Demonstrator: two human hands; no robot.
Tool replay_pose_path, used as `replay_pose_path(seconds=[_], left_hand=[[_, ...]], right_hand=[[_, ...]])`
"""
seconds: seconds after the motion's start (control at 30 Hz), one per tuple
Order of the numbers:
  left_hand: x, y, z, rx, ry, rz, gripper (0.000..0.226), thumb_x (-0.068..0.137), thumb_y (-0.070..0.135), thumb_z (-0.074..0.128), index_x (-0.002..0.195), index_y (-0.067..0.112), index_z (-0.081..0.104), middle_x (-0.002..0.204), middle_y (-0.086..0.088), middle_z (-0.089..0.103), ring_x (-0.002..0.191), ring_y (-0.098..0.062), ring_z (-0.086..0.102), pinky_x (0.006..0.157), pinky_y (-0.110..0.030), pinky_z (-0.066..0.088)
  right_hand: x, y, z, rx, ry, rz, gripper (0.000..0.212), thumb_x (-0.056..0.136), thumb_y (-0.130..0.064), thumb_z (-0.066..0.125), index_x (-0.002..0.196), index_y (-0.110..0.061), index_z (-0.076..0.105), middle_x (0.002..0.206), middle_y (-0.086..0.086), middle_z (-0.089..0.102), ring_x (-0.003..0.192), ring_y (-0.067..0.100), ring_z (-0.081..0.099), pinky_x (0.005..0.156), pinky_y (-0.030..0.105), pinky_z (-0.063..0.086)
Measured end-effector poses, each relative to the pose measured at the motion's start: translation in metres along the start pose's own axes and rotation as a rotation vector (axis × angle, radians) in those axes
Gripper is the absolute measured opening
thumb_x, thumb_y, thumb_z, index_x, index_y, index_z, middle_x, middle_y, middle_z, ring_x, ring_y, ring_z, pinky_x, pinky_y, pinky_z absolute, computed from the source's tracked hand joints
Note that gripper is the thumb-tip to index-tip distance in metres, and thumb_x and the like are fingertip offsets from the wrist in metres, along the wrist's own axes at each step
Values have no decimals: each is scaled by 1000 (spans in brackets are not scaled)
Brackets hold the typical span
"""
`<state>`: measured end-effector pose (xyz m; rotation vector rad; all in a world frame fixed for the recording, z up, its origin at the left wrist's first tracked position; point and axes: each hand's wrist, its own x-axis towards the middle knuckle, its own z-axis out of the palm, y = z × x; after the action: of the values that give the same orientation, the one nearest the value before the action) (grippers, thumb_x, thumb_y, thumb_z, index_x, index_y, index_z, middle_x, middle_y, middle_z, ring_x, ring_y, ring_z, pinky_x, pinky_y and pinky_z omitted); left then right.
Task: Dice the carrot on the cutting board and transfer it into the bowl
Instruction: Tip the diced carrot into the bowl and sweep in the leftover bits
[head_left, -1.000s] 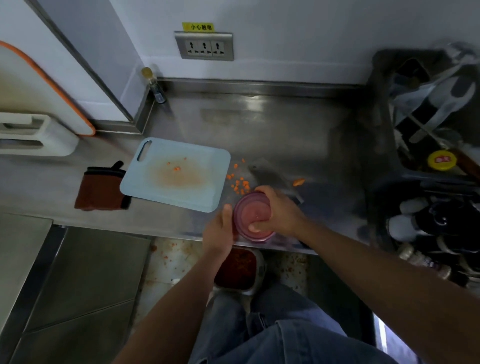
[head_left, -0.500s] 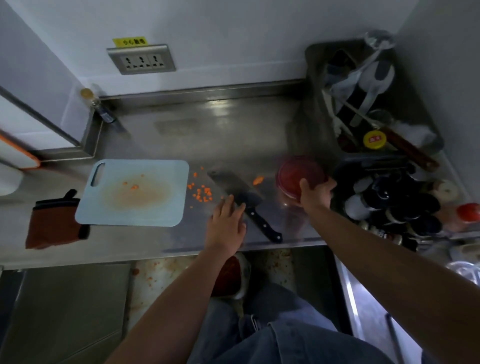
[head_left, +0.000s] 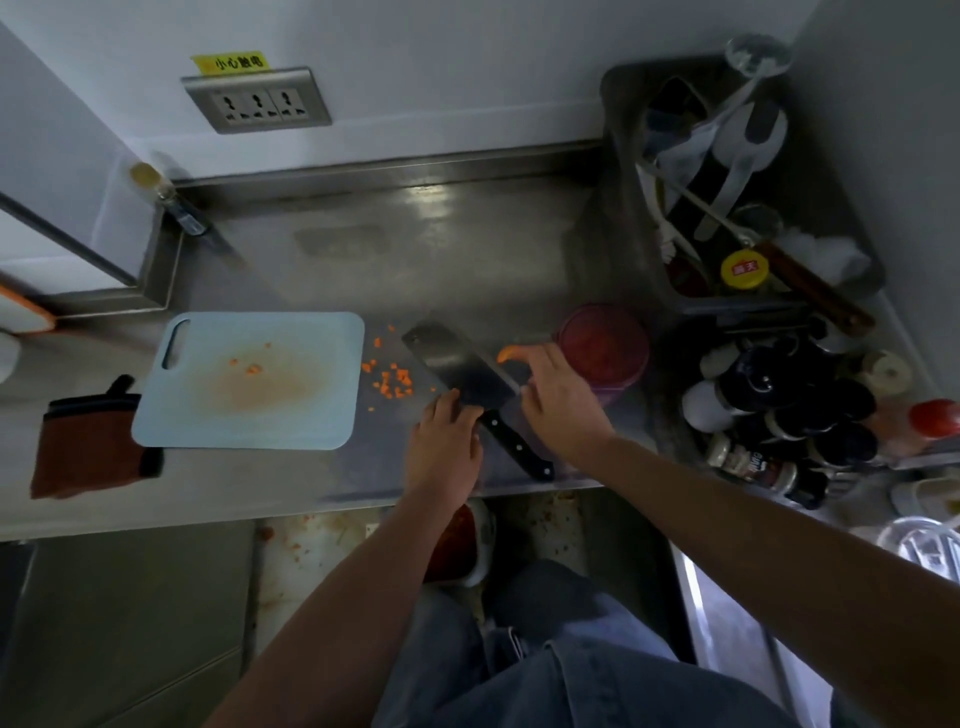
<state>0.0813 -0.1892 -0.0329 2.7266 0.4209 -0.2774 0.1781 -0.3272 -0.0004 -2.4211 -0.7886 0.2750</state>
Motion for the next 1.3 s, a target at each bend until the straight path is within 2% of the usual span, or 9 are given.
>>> replay_pose_path(seconds=[0.13, 0.23, 0.33, 0.57, 0.67, 0.77, 0.97, 1.17, 1.3], left_hand=[[1, -4, -2, -110, 3, -89, 35, 97, 19, 46, 130, 22, 54, 126, -7, 47, 115, -24, 48, 92, -34, 44], [2, -9, 0, -226, -17, -94, 34, 97, 17, 47, 130, 20, 56, 123, -9, 51, 112, -27, 52, 93, -37, 45], [5, -11, -1, -297, -3, -73, 30, 97, 14, 47, 126, 15, 58, 122, -9, 52, 111, -26, 52, 92, -35, 44], [12, -11, -8, -366, 188, -98, 23, 92, 9, 51, 115, 8, 54, 115, -10, 54, 102, -26, 53, 80, -33, 41], [15, -11, -6, -266, 163, -71, 24, 88, 9, 55, 112, 10, 57, 116, -12, 52, 107, -31, 50, 86, -40, 43], [17, -13, -6, -134, 113, -81, 32, 88, 13, 55, 120, 12, 58, 127, -12, 50, 121, -31, 43, 98, -39, 37], [12, -21, -4, -54, 8, -99, 42, 94, 22, 50, 136, 16, 49, 150, -7, 33, 138, -28, 28, 109, -37, 29], [4, -29, -4, -64, 35, -119, 42, 94, 20, 49, 135, 13, 50, 146, -10, 39, 133, -30, 34, 107, -37, 30], [0, -35, -5, -64, 50, -140, 43, 93, 20, 51, 136, 14, 50, 145, -10, 40, 131, -30, 36, 107, -37, 32]], right_hand=[[10, -9, 10, -97, -259, 188, 33, 93, -24, 56, 119, -7, 45, 115, 14, 56, 102, 33, 60, 75, 39, 48], [1, -7, 24, -254, -438, 214, 58, 87, -45, 63, 125, -6, 42, 107, 11, 63, 96, 31, 64, 66, 34, 47], [-7, -2, 35, -275, -510, 230, 48, 89, -25, 61, 128, -8, 40, 112, 13, 62, 102, 33, 63, 72, 36, 49], [-11, -3, 17, 51, -274, 294, 30, 91, -21, 53, 114, -6, 41, 92, 14, 57, 92, 39, 60, 70, 37, 41], [-12, -1, 10, 104, -135, 263, 27, 92, -19, 55, 111, -4, 45, 91, 19, 63, 88, 41, 62, 67, 38, 40], [-12, 1, 11, 148, -66, 312, 22, 95, -20, 53, 110, -8, 43, 91, 15, 64, 88, 38, 63, 65, 33, 39], [-14, -2, 20, 172, -107, 414, 22, 99, -23, 48, 114, -9, 40, 103, 16, 63, 96, 36, 63, 75, 42, 50], [-22, -15, 41, 169, -286, 304, 27, 100, -27, 46, 118, -8, 39, 101, 19, 65, 95, 39, 62, 72, 36, 43], [-14, -20, 39, 108, -188, 253, 31, 99, -29, 47, 123, -10, 40, 102, 18, 67, 94, 39, 64, 75, 42, 49]])
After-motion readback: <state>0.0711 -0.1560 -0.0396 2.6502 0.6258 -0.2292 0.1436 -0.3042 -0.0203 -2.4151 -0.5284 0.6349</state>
